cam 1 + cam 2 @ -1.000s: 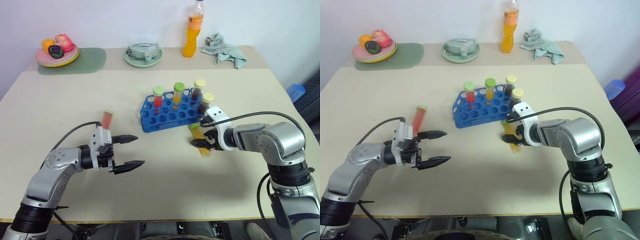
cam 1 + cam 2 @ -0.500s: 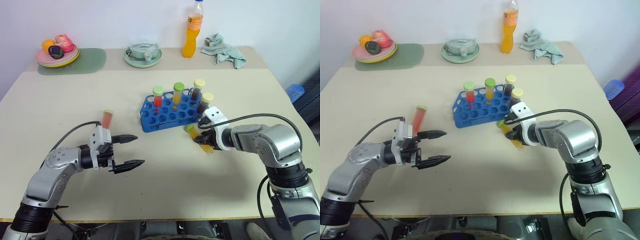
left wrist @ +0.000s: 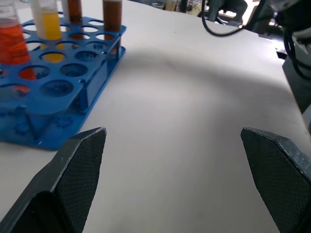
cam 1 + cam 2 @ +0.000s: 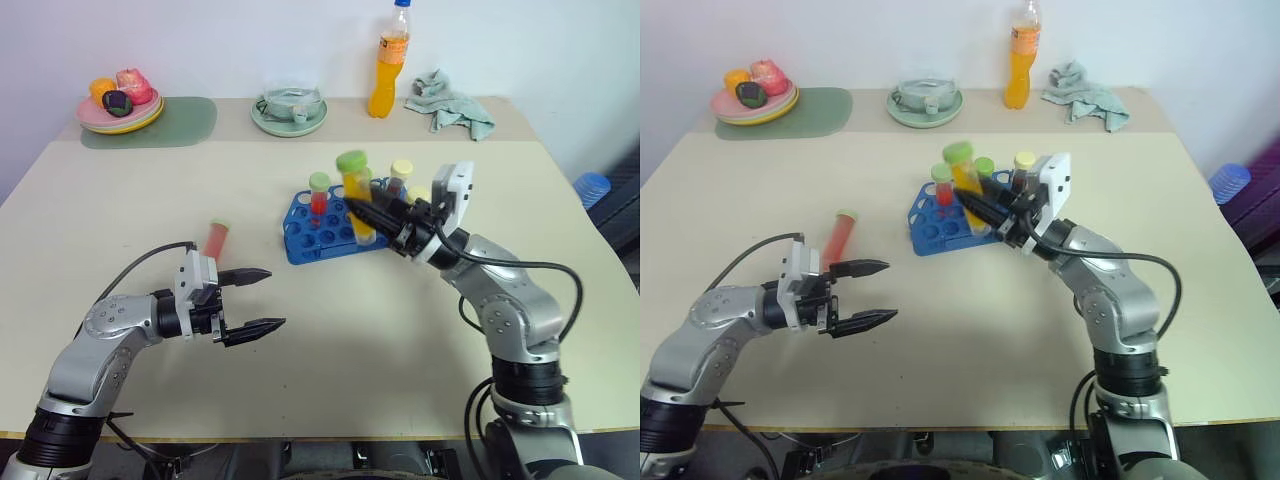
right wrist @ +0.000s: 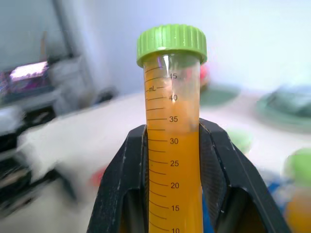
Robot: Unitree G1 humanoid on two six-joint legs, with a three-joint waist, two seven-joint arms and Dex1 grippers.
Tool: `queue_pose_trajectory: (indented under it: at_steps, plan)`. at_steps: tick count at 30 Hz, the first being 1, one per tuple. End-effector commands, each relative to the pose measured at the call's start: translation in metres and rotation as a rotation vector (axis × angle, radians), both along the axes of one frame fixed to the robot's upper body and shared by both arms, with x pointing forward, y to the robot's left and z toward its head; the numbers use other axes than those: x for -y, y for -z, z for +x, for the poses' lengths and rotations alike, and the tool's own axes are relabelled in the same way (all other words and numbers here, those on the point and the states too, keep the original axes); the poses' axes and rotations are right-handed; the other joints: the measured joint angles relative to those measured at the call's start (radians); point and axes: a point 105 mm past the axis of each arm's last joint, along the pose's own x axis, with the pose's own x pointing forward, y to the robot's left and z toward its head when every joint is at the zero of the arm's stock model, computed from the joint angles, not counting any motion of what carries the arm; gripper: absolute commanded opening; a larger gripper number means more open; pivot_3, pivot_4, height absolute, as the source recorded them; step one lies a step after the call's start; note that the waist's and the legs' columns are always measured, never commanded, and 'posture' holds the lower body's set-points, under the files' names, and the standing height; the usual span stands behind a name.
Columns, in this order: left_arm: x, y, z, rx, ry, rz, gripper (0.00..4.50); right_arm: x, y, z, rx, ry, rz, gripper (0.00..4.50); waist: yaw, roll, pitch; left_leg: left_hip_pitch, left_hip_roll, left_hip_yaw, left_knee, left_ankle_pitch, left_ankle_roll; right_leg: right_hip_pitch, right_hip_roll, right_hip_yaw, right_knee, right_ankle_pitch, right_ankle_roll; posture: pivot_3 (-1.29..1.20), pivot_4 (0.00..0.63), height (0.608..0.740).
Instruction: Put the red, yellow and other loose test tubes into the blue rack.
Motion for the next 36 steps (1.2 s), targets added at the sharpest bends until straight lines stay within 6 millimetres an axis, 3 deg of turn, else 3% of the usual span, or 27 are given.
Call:
queue_pose_trajectory:
  at_steps: [1,14,36]
  plan:
    - [-0.002,-0.011,-0.001,0.039,0.011,-0.002,4.50,0.005,0.001,0.015,0.106,0.119,0.054,0.79,-0.002,0.000,0.000,0.000,0.000,0.000,0.000,0.000,0.000,0.000,0.000,0.000,0.000,0.000,0.000,0.00,0.150,0.740]
    - [-0.005,-0.017,0.000,0.042,-0.008,-0.008,4.50,0.006,0.045,0.038,0.211,0.288,0.150,0.79,-0.006,0.001,0.000,0.002,0.000,0.000,0.000,0.001,-0.001,0.000,0.000,0.000,0.004,0.000,0.000,0.00,0.150,0.740]
    - [-0.007,-0.021,-0.001,0.055,-0.045,-0.015,4.50,0.011,0.083,0.057,0.155,0.360,0.114,0.79,-0.029,0.001,0.000,0.008,0.000,0.000,-0.002,0.001,-0.003,0.004,-0.002,0.001,0.005,-0.001,-0.002,0.00,0.150,0.740]
